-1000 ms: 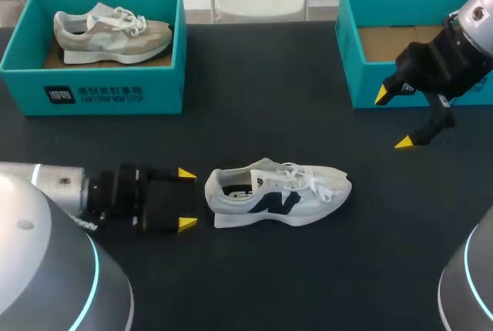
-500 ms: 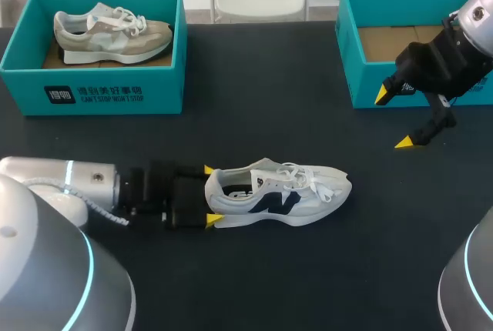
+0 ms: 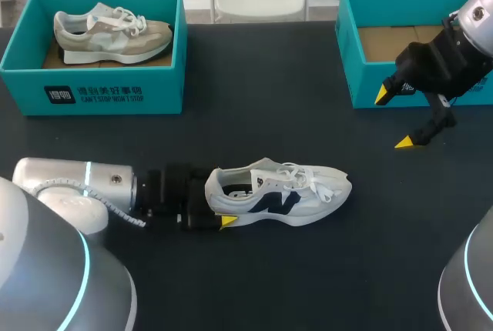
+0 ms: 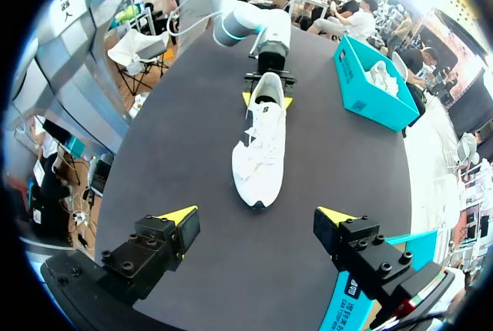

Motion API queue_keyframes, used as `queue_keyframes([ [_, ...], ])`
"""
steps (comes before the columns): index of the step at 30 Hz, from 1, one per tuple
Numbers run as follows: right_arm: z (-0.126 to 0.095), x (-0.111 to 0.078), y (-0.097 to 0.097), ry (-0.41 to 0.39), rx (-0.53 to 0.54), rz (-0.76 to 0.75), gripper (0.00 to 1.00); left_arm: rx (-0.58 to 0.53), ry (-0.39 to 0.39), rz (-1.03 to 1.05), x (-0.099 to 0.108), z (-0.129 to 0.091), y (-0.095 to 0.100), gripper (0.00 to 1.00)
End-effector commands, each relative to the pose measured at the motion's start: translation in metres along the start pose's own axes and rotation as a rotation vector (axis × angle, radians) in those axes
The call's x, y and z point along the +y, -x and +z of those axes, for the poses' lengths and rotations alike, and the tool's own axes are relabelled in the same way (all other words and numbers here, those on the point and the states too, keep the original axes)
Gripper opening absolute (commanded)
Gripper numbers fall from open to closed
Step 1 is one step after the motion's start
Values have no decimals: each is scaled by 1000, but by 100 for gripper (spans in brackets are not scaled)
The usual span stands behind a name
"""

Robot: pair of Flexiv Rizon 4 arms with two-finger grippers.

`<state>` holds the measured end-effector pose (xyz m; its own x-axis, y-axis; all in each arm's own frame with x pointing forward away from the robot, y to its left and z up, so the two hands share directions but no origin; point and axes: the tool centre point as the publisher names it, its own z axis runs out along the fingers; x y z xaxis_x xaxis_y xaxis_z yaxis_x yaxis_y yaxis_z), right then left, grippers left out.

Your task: Take the shoe out of the shoebox, open the shoe tongue, remove and reinsert the insole, then place the shoe into the shoebox

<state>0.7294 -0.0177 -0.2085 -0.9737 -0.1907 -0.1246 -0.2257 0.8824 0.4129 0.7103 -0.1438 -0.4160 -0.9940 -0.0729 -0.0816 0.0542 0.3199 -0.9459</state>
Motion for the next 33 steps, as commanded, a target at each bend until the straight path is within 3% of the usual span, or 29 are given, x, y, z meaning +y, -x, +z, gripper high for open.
queue_keyframes([
  [1, 1, 0, 1, -3, 0, 1, 100, 6, 21, 1, 2, 10, 2, 100],
  [3, 1, 0, 1, -3, 0, 1, 100, 7, 22, 1, 3, 11, 2, 98],
  [4, 1, 0, 1, -3, 0, 1, 100, 6, 22, -2, 4, 11, 3, 56],
  [5, 1, 0, 1, -3, 0, 1, 100, 5, 22, -8, 4, 11, 3, 42],
  [6, 1, 0, 1, -3, 0, 1, 100, 7, 21, -11, 5, 11, 4, 0],
  [33, 1, 0, 1, -3, 0, 1, 100, 19, 42, -16, 6, 13, 3, 0],
])
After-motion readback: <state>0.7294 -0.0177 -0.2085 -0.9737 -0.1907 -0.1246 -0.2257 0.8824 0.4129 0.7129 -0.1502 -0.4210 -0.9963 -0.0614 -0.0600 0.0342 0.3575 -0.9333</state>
